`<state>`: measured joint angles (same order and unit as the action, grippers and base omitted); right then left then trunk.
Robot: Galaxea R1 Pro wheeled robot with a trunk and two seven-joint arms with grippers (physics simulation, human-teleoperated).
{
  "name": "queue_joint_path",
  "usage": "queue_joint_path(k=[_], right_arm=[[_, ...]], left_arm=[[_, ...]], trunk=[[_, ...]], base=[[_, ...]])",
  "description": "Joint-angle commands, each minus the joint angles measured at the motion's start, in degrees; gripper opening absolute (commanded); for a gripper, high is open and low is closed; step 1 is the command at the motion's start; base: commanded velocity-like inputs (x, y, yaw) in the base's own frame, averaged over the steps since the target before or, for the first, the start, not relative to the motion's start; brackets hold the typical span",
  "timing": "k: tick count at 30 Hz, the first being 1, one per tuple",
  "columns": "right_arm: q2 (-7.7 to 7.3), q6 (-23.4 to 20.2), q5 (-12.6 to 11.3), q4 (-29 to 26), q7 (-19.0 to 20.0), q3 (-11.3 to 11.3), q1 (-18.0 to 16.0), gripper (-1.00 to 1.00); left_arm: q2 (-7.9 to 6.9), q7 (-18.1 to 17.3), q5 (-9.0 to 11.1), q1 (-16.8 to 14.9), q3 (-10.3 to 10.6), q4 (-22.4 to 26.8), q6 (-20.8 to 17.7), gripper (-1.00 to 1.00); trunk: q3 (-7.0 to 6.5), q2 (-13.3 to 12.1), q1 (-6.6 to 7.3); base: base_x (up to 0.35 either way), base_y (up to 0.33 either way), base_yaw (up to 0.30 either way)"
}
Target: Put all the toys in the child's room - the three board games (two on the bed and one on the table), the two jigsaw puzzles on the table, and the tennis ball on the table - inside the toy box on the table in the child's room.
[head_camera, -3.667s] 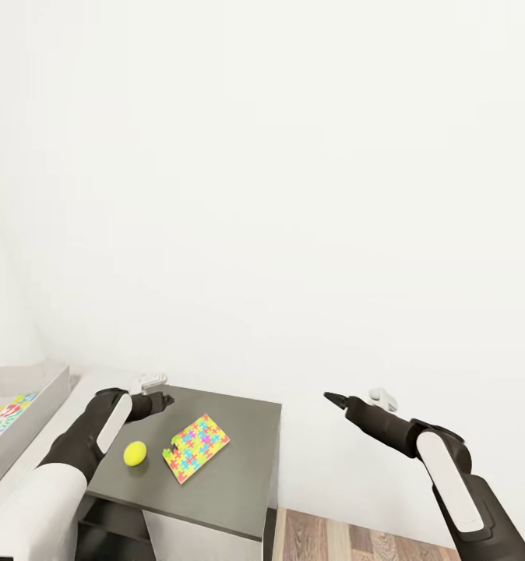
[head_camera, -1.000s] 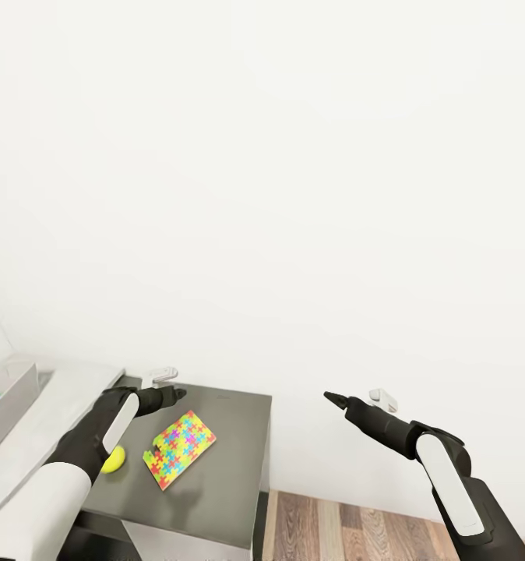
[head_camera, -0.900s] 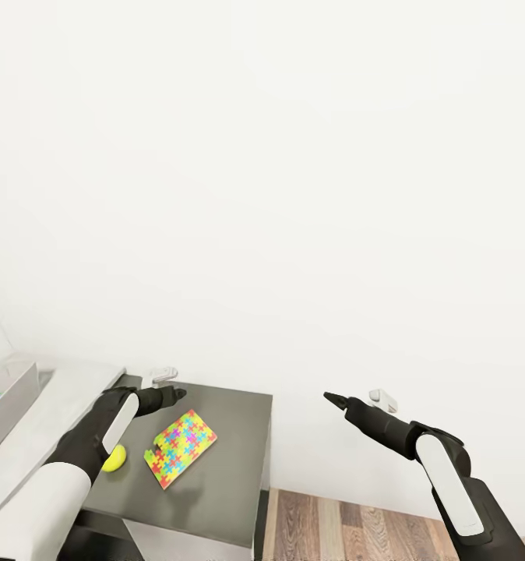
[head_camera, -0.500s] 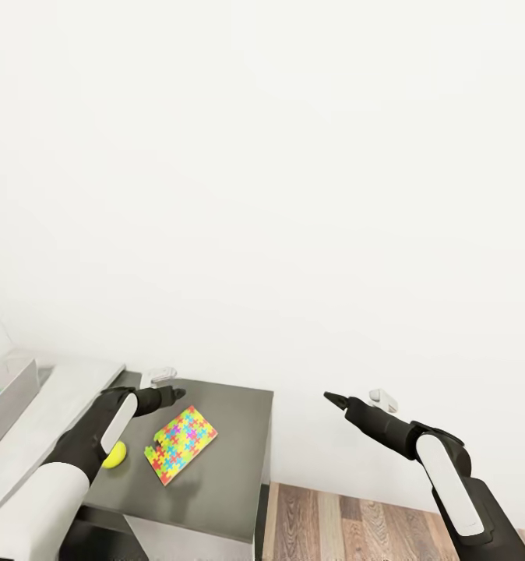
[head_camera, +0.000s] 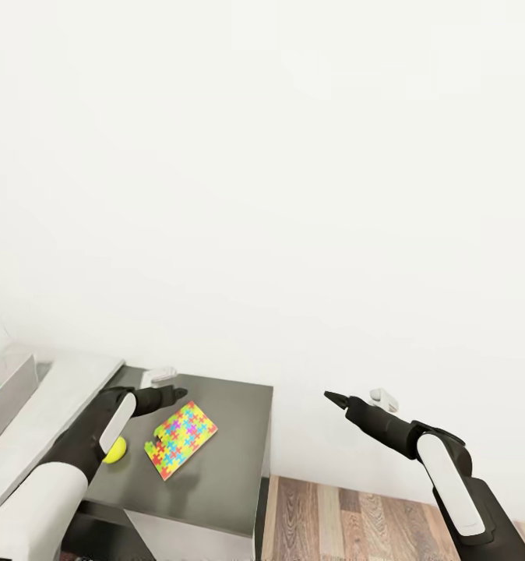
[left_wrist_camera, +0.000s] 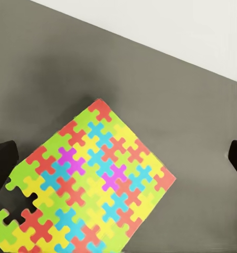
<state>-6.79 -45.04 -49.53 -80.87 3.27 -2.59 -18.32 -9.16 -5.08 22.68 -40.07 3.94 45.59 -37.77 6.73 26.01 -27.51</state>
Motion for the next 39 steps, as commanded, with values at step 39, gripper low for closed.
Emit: queue_joint_path(k=[39], right_arm=[[0.11, -0.23, 0.52, -0.03, 0.34, 0.39, -0.05, 1.0]], left_arm=[[-3.93, -5.12, 0.0, -0.09, -0.39, 0.02, -2.21, 1.0]], trunk=[[3.8, 0.12, -0.03]], base=[[0.0, 0.0, 0.0]])
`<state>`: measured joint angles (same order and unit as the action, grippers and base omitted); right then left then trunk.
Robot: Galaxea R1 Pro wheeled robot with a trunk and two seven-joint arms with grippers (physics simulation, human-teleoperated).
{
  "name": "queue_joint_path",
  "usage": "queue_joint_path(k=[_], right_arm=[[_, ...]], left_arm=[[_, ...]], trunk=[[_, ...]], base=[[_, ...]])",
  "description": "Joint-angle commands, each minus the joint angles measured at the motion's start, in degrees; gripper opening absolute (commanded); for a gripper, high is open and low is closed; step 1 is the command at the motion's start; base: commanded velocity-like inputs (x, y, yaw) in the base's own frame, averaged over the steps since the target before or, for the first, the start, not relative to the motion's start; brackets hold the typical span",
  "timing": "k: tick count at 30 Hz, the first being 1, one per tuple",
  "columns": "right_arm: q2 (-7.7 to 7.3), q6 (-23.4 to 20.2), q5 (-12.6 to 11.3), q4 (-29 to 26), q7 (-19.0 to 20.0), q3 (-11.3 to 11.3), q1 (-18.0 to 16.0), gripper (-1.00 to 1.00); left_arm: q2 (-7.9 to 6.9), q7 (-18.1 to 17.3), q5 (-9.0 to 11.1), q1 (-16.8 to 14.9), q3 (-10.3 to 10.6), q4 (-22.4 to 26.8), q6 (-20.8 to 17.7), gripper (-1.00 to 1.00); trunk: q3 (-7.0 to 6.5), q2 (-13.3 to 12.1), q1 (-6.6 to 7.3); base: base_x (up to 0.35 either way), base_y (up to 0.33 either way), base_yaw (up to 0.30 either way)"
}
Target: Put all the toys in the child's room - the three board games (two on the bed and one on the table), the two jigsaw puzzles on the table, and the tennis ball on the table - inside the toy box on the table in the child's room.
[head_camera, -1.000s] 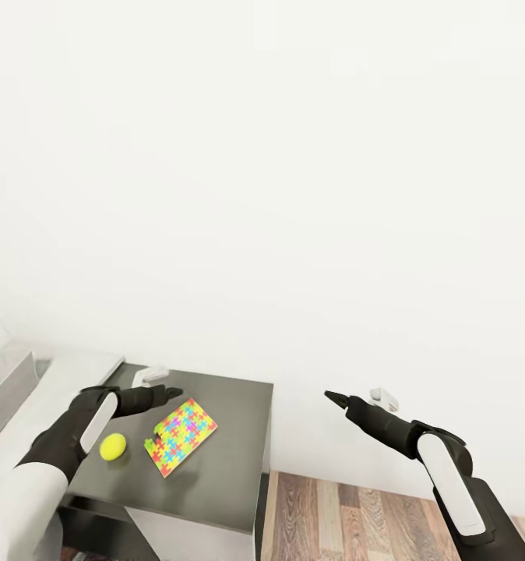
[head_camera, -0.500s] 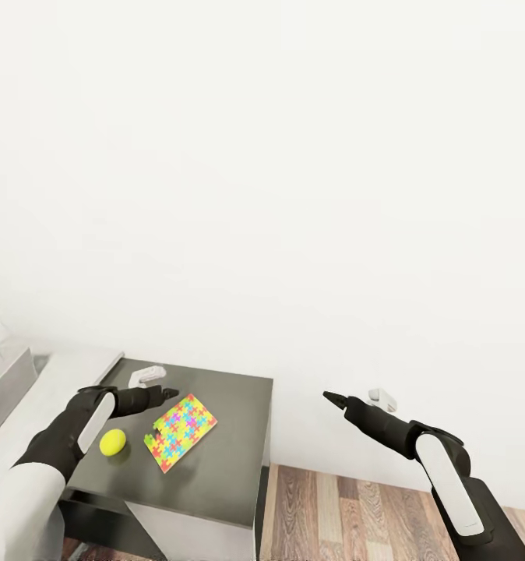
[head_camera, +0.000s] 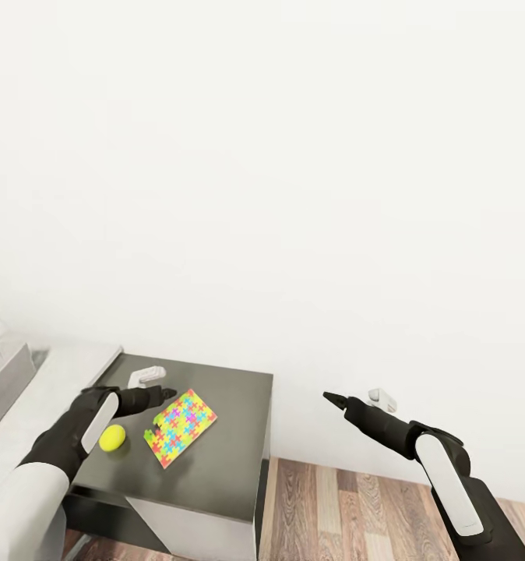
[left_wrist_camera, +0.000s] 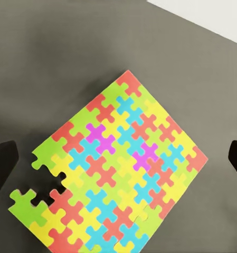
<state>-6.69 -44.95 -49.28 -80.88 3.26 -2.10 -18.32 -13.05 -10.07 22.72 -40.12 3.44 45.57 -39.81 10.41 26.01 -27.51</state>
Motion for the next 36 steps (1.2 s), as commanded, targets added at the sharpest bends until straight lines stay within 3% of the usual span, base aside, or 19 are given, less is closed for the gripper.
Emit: queue_joint_path(k=[1, 36], right_arm=[[0.01, -0.32, 0.29, 0.02, 0.34, -0.09, -0.05, 1.0], [0.01, -0.32, 0.24, -0.22, 0.34, -0.15, -0.05, 1.0]], left_arm=[[-0.02, -0.15, -0.01, -0.05, 0.14, 0.05, 0.25, 1.0], [0.13, -0.23, -0.07, -0.05, 0.61, 0.13, 1.05, 1.0]], trunk=[[0.21, 0.12, -0.03], [3.51, 0.12, -0.03]], base=[[0.0, 0.0, 0.0], [0.026, 0.0, 0.0]])
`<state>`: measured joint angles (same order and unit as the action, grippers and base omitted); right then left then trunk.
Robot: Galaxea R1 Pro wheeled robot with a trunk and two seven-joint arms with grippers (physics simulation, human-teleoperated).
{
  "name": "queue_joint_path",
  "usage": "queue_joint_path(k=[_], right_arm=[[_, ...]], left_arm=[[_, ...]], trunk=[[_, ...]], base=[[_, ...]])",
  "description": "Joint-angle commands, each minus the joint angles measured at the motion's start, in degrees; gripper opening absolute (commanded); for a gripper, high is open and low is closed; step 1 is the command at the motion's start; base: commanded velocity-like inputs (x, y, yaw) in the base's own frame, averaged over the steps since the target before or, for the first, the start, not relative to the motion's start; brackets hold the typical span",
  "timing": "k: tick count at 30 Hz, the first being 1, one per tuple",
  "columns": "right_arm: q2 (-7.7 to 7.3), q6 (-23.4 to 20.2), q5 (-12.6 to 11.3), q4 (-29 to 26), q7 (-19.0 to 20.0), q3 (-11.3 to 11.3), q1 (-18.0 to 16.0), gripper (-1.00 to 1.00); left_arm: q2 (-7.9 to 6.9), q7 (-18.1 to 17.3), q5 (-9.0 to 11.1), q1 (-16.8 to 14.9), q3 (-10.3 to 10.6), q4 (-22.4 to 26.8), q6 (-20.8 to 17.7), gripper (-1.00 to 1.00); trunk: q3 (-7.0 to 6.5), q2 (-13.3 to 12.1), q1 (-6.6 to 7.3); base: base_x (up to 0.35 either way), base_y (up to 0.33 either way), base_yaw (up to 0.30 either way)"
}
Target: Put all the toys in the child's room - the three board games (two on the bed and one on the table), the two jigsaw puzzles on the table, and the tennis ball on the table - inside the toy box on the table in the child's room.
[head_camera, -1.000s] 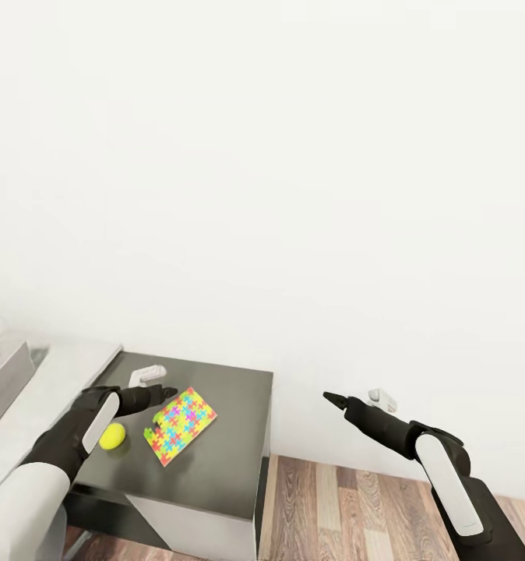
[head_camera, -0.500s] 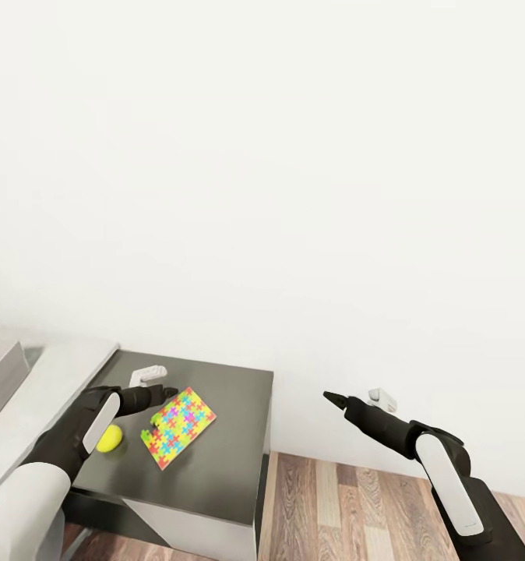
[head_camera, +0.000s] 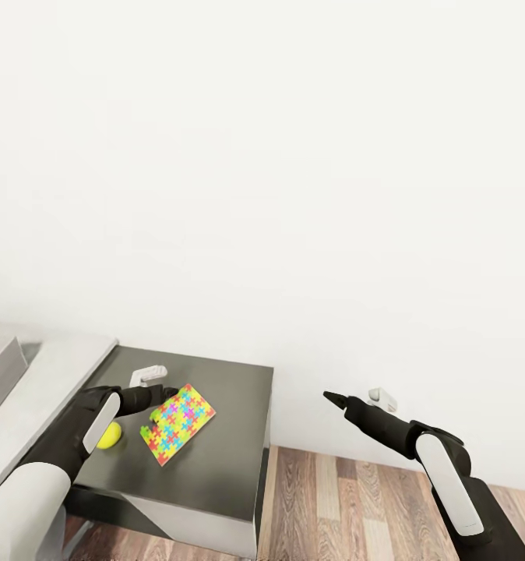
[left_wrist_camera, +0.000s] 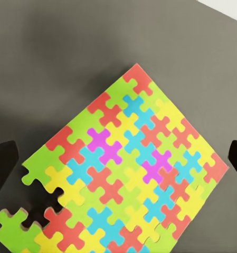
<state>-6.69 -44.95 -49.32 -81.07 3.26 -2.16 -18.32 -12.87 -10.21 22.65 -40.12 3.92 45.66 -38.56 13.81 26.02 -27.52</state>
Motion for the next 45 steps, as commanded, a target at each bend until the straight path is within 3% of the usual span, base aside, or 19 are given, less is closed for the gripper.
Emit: queue_joint_path(k=[1, 45], right_arm=[[0.01, -0.33, 0.28, -0.03, 0.36, -0.1, -0.05, 1.0], [0.01, -0.32, 0.19, 0.14, 0.35, -0.32, -0.05, 1.0]], left_arm=[[-0.05, -0.09, 0.01, -0.04, 0.12, 0.05, -0.19, 1.0], [-0.17, -0.01, -0.06, -0.04, 0.13, -0.04, 1.23, 1.0]], trunk=[[0.2, 0.11, -0.02], [4.35, 0.11, -0.02]], base=[[0.0, 0.0, 0.0], [0.0, 0.0, 0.0]])
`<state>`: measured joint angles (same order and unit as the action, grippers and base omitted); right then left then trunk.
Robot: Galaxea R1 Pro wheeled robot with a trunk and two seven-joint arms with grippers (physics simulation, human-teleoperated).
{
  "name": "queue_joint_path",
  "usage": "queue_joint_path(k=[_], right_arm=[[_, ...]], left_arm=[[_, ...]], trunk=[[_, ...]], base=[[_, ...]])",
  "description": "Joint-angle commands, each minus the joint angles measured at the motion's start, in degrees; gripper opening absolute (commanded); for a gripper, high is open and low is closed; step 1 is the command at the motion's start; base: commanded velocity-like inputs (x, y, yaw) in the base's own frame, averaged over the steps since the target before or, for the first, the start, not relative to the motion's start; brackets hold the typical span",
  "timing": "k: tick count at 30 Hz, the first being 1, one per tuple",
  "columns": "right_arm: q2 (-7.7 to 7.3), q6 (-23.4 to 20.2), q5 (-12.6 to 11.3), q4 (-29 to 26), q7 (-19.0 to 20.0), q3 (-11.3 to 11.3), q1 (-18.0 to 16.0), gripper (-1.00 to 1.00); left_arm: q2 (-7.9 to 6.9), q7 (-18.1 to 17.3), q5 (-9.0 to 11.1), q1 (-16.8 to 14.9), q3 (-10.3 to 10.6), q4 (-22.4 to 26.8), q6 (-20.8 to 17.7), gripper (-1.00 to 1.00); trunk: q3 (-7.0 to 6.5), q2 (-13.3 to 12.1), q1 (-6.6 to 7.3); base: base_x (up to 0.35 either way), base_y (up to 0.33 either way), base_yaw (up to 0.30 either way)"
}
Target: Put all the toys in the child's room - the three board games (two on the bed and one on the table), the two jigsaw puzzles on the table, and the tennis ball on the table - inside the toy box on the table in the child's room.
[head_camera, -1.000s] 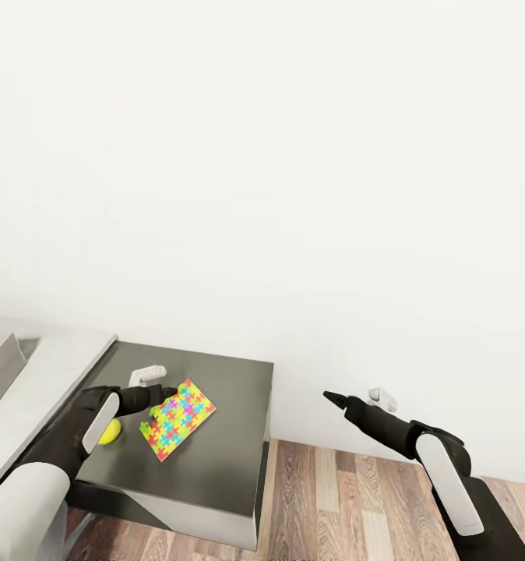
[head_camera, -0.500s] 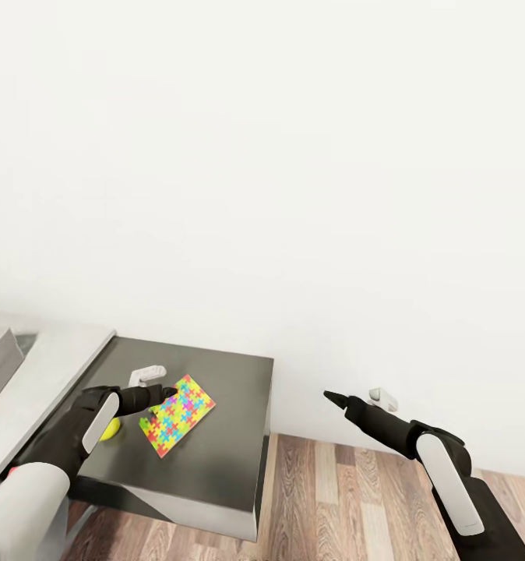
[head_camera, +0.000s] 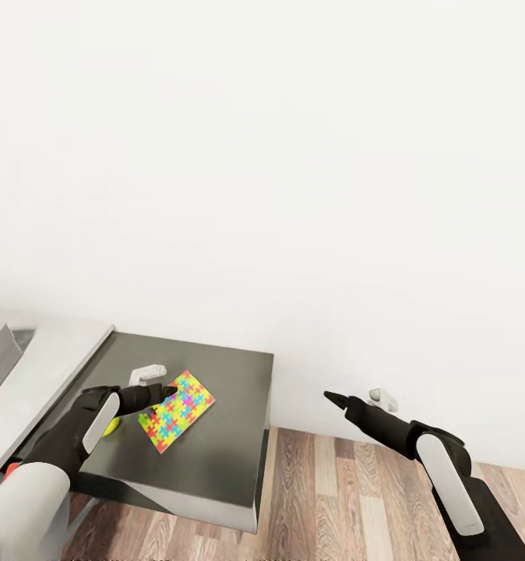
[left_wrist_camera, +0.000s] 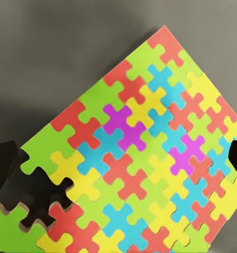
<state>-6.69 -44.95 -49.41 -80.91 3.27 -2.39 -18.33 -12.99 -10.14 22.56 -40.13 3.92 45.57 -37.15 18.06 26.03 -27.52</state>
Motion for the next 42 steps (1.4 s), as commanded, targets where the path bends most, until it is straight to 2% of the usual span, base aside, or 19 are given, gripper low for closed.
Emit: queue_joint_path(k=[1, 5, 21, 28, 42], right_arm=[[0.01, -0.32, 0.27, -0.06, 0.34, -0.04, -0.04, 1.0], [0.01, -0.31, 0.39, -0.01, 0.34, 0.11, -0.04, 1.0], [0.01, -0.31, 0.43, -0.21, 0.33, 0.16, -0.04, 1.0], [0.01, -0.31, 0.41, -0.22, 0.34, 0.13, -0.04, 1.0], [0.01, -0.31, 0.45, -0.38, 0.35, 0.07, -0.04, 1.0]], left_arm=[[-0.07, -0.1, 0.08, -0.04, 0.16, 0.05, 0.89, 1.0], [-0.1, -0.13, 0.16, -0.04, 0.25, -0.26, 3.07, 1.0], [-0.31, -0.08, 0.03, -0.04, -0.09, -0.4, 4.01, 1.0], [-0.5, -0.05, 0.18, -0.04, -0.38, -0.46, 6.7, 1.0], [-0.33, -0.1, 0.19, -0.04, -0.3, -0.45, 6.94, 1.0]], trunk=[[0.19, 0.1, -0.02], [0.57, 0.1, -0.02], [2.08, 0.1, -0.02], [2.73, 0.1, -0.02], [3.75, 0.1, -0.02]], base=[[0.0, 0.0, 0.0], [0.0, 0.0, 0.0], [0.0, 0.0, 0.0], [0.0, 0.0, 0.0], [0.0, 0.0, 0.0]])
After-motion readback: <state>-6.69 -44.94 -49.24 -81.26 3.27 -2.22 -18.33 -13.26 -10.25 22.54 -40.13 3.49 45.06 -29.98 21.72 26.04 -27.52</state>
